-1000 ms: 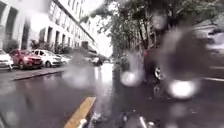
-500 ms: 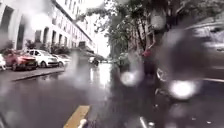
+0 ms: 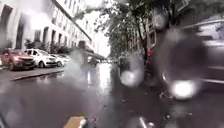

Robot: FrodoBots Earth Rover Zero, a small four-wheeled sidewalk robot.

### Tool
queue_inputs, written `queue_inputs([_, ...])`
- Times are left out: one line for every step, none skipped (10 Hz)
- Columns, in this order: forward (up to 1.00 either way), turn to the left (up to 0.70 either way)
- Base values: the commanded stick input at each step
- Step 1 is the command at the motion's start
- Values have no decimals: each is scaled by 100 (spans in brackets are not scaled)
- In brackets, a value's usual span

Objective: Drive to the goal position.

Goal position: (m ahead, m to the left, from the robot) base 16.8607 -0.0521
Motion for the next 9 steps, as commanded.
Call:
queue_inputs([70, 0])
queue_inputs([70, 0])
queue_inputs([70, 0])
queue_inputs([70, 0])
queue_inputs([70, 0])
queue_inputs([70, 0])
queue_inputs([70, -10])
queue_inputs([70, -14])
queue_inputs([70, -14])
